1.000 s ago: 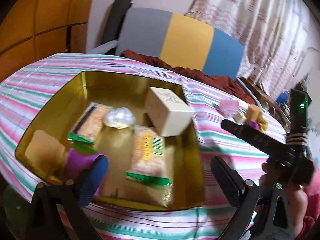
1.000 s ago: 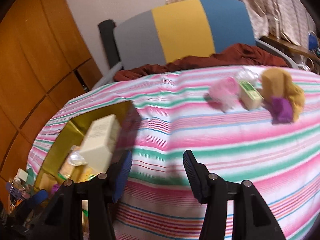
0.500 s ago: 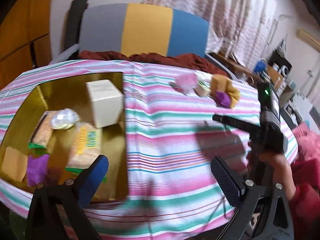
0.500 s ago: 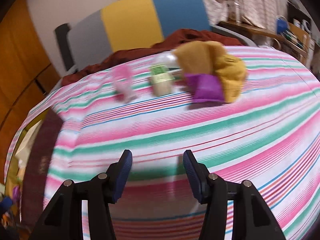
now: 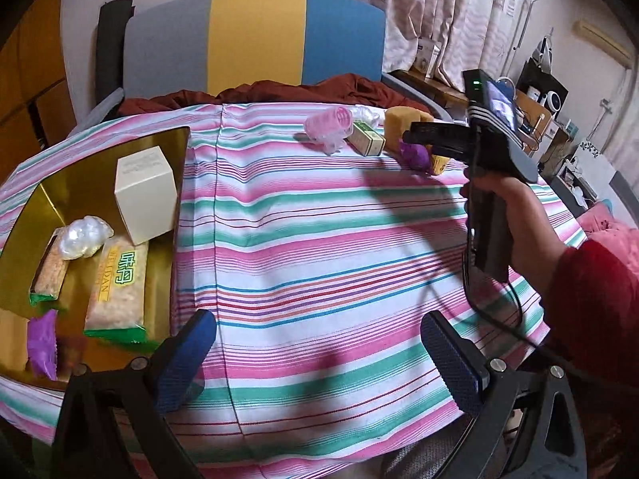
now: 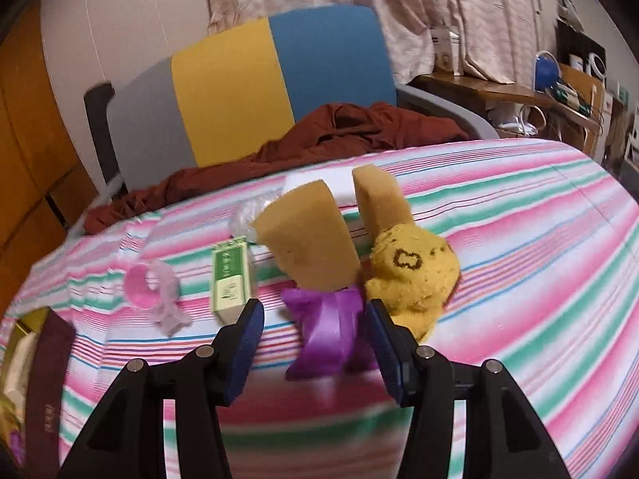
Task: Organize objects
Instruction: 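Move the right gripper back to the pile and grasp the purple packet, then grasp the pink hair curler with the left gripper while the right holds the purple packet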
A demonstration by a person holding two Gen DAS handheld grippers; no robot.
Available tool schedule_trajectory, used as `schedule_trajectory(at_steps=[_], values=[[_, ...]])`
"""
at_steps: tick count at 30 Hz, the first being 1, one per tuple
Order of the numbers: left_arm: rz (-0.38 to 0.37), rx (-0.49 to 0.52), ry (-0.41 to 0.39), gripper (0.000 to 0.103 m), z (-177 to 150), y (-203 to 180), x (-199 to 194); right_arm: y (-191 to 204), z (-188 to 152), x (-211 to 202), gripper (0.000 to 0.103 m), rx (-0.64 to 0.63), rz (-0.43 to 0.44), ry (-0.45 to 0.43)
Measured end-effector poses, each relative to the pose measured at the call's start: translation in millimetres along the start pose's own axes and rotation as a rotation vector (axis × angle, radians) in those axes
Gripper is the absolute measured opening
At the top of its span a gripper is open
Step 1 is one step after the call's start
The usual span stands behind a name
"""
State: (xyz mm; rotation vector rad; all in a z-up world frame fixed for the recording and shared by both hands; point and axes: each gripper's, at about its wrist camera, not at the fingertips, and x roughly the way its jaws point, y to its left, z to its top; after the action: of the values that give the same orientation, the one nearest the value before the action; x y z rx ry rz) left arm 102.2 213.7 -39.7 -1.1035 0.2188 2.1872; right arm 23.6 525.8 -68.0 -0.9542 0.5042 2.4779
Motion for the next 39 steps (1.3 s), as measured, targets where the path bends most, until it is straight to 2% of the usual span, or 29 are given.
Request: schedule_trajectory(at_steps=[6, 8, 11, 20, 24, 32, 36, 39], values=[[0.019, -0.004, 0.013, 0.103, 2.2, 1.5, 6.4, -3.3, -4.3, 24.7, 0.045, 0.003, 0.003, 0.067], [0.015, -0.004, 0.023, 0.103, 4.7, 0.6, 10.7, -5.1, -5.4, 25.2, 0.04, 0.008, 0.02, 0.065], [0.004, -0.013, 0.031, 0.103, 13.2, -1.6, 16.9, -8.2, -9.1, 22.9, 0.039, 0.018, 0.033, 0.058], [0.017, -0.039, -0.001, 0.103, 50.3, -3.9, 37.8, -8.7, -30.0, 2.3, 0.037, 0.044, 0.059, 0.038], [0.033, -0.061, -0.02, 0.103, 75.7, -4.0, 55.4, -10.4, -38.0, -6.0, 0.037, 0.066, 0.067, 0.027], [0.097, -0.025, -0.081, 0.103, 156.4, -25.1, 107.8, -10.5, -42.3, -10.2, 0.037, 0.074, 0.024, 0.008], [0.158, -0.038, -0.066, 0.103, 194.2, -29.5, 144.3, -10.6, -43.2, -10.8, 0.037, 0.072, 0.008, 0.0], [0.215, -0.018, -0.013, 0.103, 212.6, -31.1, 178.0, -8.9, -42.8, -9.8, 0.037, 0.06, -0.004, -0.001]])
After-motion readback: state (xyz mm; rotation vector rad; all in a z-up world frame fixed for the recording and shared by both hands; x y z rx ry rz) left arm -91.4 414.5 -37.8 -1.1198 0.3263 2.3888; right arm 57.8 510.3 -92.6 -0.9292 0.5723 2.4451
